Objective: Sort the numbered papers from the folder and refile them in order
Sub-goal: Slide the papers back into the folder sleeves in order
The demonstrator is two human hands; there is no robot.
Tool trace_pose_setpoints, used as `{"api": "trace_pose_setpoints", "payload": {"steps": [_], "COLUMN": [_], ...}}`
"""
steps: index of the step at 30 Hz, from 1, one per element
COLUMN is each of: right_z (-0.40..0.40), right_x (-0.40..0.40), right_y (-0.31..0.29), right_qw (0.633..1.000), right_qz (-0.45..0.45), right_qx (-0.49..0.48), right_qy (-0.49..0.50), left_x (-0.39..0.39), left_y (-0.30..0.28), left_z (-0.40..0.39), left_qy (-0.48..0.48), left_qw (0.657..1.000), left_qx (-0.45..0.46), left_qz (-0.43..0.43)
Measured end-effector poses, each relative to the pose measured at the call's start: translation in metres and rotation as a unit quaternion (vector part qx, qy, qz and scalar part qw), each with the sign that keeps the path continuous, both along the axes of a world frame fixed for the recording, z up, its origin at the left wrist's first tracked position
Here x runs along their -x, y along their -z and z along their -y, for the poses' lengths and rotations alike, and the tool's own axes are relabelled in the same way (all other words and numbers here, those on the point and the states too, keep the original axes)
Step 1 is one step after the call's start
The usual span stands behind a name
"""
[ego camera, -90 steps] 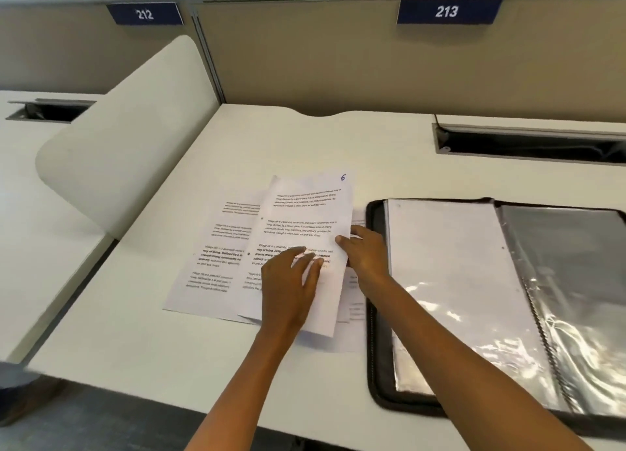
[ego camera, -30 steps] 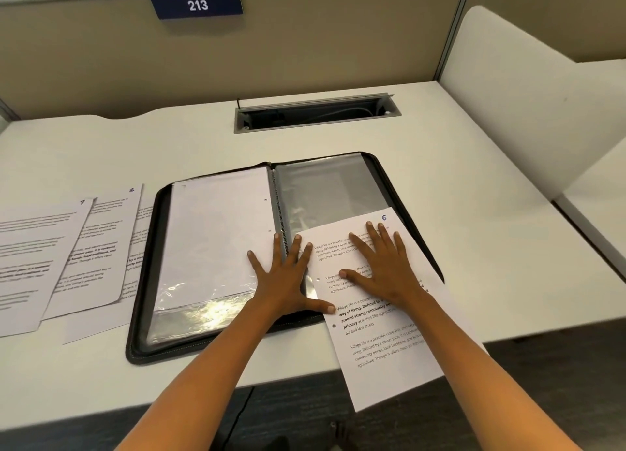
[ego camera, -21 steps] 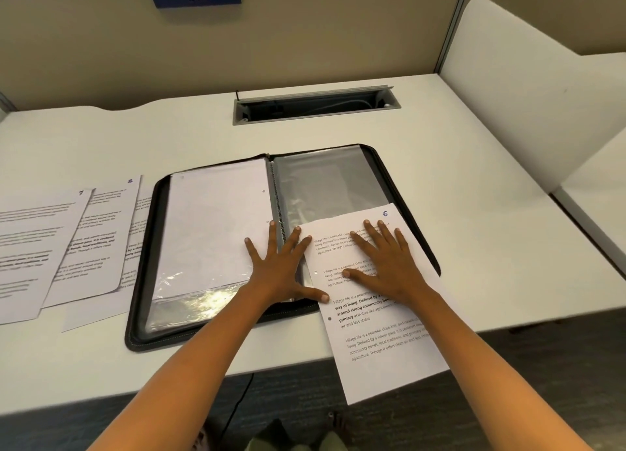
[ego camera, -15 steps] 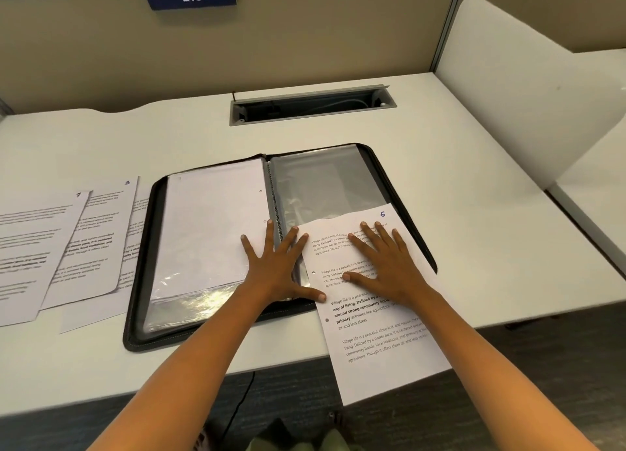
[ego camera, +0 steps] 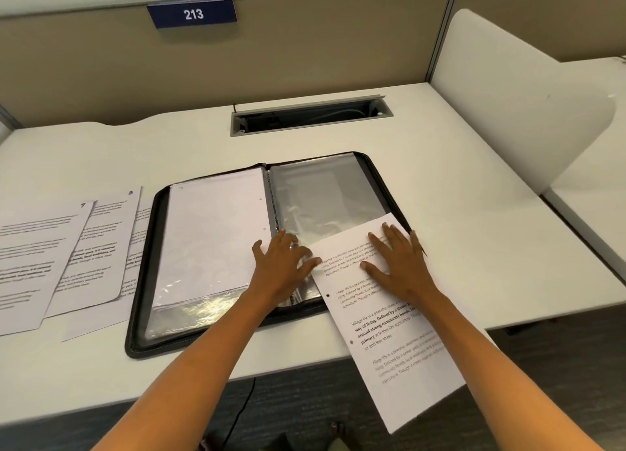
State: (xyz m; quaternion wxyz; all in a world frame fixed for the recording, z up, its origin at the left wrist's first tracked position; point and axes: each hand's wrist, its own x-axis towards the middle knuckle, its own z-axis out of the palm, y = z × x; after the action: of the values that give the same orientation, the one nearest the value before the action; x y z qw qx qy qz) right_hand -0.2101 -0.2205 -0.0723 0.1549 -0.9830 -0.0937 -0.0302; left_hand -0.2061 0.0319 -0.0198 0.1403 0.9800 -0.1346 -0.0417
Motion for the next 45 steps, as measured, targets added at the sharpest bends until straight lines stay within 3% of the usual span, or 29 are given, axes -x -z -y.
{"api": "trace_pose_setpoints", "payload": {"steps": [6,11,17,28,32,35,45], "right_z": [0.011,0.010,0.003,-0.010,-0.004,0.001,-0.003], "right_x": [0.024,0.047,0.067,0.080,0.084,0.085,0.091], "right_y": [-0.004,-0.002,0.004,0.002,0.006,0.007,0.002], "right_qw": [0.993,0.986,0.988,0.979,0.989,0.993,0.976], "right_qz": [-0.021,0.009,0.026,0.025,0.024,0.014,0.068], "right_qx": [-0.078,-0.153,-0.073,0.011,-0.014,-0.026,0.059], "right_qy": [-0.090,-0.073,-0.133,-0.200,-0.144,-0.110,-0.196], "left_x": [-0.015,-0.015,-0.012,-0.008,-0.005,-0.004,0.008], "left_y": [0.004,-0.001,-0.003,0.001,-0.001,-0.001,0.003], "left_z": [0.000,0.011,0.020,0.023,0.023,0.024,0.021], "left_qy": [0.004,0.037,0.059,0.012,0.056,0.040,-0.004], "left_qw": [0.993,0.988,0.978,0.974,0.976,0.972,0.966], "left_qx": [0.105,0.137,0.152,0.207,0.168,0.188,0.239], "left_qz": [0.052,-0.061,-0.134,-0.094,-0.130,-0.135,-0.101]}}
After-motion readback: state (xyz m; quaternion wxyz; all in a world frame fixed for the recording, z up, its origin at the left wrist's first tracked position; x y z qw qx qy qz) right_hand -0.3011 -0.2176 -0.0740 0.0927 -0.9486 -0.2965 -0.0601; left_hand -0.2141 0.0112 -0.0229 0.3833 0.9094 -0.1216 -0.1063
